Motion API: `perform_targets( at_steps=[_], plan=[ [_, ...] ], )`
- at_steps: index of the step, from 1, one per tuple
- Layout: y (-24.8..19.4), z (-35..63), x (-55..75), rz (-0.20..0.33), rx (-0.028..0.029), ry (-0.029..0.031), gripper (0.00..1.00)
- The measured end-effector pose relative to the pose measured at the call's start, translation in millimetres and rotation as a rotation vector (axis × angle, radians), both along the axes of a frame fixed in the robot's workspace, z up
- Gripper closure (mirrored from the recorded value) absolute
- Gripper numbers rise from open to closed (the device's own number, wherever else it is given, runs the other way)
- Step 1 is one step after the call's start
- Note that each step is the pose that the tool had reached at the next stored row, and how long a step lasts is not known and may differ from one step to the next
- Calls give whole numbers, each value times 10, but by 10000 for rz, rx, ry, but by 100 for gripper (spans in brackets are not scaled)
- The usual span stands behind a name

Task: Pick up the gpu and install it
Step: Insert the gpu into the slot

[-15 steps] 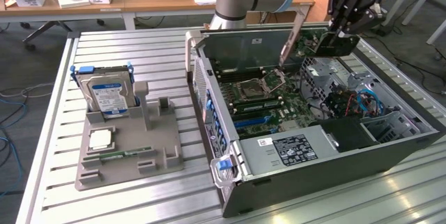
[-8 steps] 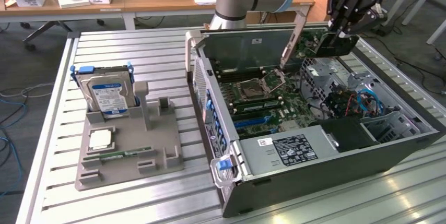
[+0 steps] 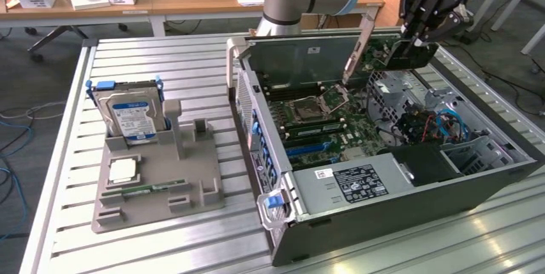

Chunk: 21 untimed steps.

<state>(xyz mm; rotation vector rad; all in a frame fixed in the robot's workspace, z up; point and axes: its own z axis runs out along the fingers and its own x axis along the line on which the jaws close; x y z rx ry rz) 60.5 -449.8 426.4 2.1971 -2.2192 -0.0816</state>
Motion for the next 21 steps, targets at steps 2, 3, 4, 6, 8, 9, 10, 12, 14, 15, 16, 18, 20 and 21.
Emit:
perform_targets(
  at_steps=[2, 3, 4, 6, 8, 9, 10, 12, 14, 15, 16, 18, 20, 21],
  plan=[
    [0, 0, -10, 4, 3, -120, 74],
    [0, 0, -15, 8, 7, -194, 74],
    [0, -1, -21, 12, 13, -276, 74],
    [0, -2, -35, 14, 15, -389, 74],
    [0, -7, -46, 15, 19, -403, 74],
    [0, -8, -50, 15, 17, -403, 74],
    [0, -10, -56, 14, 16, -403, 74],
    [0, -14, -70, 10, 16, -404, 74],
    [1, -16, -104, 7, 14, -407, 74],
    [0, -17, -127, 6, 14, -420, 74],
    [0, -19, -150, 6, 15, -438, 74],
    [0, -22, -190, 5, 16, -495, 74],
    [0, -25, -221, 7, 15, -568, 74],
    [0, -28, -235, 6, 18, -584, 74]
  ],
)
